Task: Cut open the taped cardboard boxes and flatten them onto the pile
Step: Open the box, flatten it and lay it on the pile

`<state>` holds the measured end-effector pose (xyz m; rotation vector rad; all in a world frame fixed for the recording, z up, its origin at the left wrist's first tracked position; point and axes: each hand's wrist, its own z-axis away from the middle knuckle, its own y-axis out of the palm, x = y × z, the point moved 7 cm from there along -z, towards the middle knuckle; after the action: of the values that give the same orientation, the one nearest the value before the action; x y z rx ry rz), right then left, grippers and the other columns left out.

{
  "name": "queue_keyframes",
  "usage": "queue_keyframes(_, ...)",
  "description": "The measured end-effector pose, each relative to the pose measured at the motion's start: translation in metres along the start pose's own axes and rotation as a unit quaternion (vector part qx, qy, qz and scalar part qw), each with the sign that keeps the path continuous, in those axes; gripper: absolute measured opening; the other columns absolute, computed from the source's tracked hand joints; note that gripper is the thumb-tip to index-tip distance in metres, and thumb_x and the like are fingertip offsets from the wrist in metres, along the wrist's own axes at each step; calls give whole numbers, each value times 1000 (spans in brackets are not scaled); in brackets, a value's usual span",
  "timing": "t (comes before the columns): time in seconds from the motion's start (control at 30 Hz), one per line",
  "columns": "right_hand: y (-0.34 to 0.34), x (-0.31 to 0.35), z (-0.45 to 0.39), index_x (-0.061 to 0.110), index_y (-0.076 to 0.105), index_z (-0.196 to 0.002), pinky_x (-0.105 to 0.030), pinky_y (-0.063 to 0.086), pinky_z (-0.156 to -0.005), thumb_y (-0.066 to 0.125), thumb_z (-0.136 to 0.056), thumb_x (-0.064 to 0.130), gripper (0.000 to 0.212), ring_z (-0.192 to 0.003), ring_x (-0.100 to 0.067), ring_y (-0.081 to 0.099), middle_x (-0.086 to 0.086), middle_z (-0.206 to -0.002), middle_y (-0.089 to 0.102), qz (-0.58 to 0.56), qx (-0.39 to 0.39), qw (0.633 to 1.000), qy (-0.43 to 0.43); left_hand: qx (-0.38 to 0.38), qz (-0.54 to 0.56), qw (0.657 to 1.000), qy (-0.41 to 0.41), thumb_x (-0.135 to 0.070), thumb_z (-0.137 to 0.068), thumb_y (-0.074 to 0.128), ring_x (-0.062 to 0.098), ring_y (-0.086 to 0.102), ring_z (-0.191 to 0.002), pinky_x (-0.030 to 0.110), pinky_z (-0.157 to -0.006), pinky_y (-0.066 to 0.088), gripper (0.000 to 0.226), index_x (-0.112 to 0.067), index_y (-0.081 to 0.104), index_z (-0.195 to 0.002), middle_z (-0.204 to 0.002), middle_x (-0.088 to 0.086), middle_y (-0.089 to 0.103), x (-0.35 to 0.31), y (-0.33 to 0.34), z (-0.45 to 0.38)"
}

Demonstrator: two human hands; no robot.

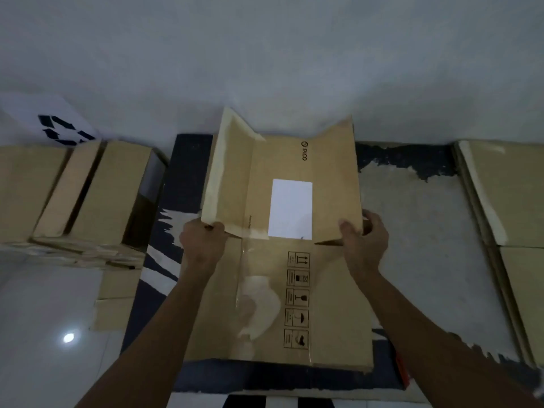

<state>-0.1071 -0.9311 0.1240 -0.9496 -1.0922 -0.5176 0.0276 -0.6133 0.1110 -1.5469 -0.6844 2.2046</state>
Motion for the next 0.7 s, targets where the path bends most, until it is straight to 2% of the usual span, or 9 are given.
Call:
queue_keyframes(0.07, -4, -18, 0, 11, 49, -137, -40, 56, -85, 70, -79, -2, 63, -90, -14, 58, -5, -109, 60, 60, -12, 998, -11, -5, 15, 999, -38, -12, -92, 61, 22, 65, -69, 27, -57, 52, 19, 6, 67, -93, -82, 11, 68, 19, 11, -5)
queue_keyframes(0.13, -3, -27, 6, 19, 40, -145, -44, 50, -96, 68, -76, 0, 76, -117, -23, 48, -10, -131, 47, 179, -8, 981, -69, -37, 42, 995, -85, -12, -90, 62, 25, 66, -70, 32, -61, 56, 21, 8, 68, -92, -81, 12, 68, 38, 15, -10)
queue_keyframes(0.2, 14, -24, 21, 22, 42, -143, -52, 38, -108, 66, -78, 15, 70, -136, -35, 33, -17, -145, 37, 335, 32, 917, -213, -72, 50, 990, -107, -18, -86, 64, 30, 70, -79, 43, -72, 61, 27, 7, 68, -96, -88, 15, 71, 53, 16, -17)
queue_keyframes(0.27, 47, -37, 45, 26, 38, -147, -57, 20, -118, 58, -87, 40, 64, -146, -38, 19, -16, -155, 29, 421, 165, 847, -280, -81, 31, 989, -118, -25, -84, 65, 35, 69, -95, 49, -84, 59, 39, 5, 64, -109, -103, 20, 70, 59, 18, -19)
queue_keyframes(0.33, 71, -62, 68, 33, 25, -152, -57, 10, -120, 50, -91, 59, 71, -152, -32, 0, -8, -163, 13, 448, 299, 805, -250, -98, 0, 988, -118, -17, -88, 67, 39, 54, -122, 48, -102, 48, 54, 4, 48, -134, -132, 24, 56, 56, 17, -10)
queue_keyframes(0.43, 78, -83, 81, 38, 7, -156, -53, -3, -121, 40, -90, 69, 81, -150, -28, -19, -2, -165, -14, 480, 330, 785, -209, -137, -111, 984, 24, -5, -90, 59, 45, 40, -128, 45, -109, 36, 51, 10, 44, -137, -144, 30, 38, 32, 13, 21)
queue_keyframes(0.5, 80, -83, 80, 38, 1, -156, -54, -5, -120, 36, -90, 72, 82, -149, -29, -21, -2, -164, -18, 499, 332, 772, -211, -72, -132, 978, 145, -8, -88, 56, 38, 40, -127, 40, -107, 36, 54, 3, 43, -139, -141, 25, 41, 34, 30, 50)
queue_keyframes(0.6, 81, -82, 81, 37, 1, -156, -56, -5, -119, 32, -91, 70, 80, -149, -30, -21, -3, -164, -18, 503, 322, 775, -207, 84, -239, 924, 287, -26, -95, 44, 35, 32, -142, 52, -113, 34, 58, -5, 33, -148, -153, 20, 37, 64, 76, 95)
queue_keyframes(0.7, 78, -87, 110, 32, 7, -158, -57, 3, -120, 23, -95, 60, 71, -151, -32, -13, -10, -165, -10, 481, 266, 812, -198, 118, -322, 887, 309, -37, -101, 33, 30, 18, -151, 50, -121, 19, 60, -10, 28, -155, -163, 14, 22, 89, 95, 109)
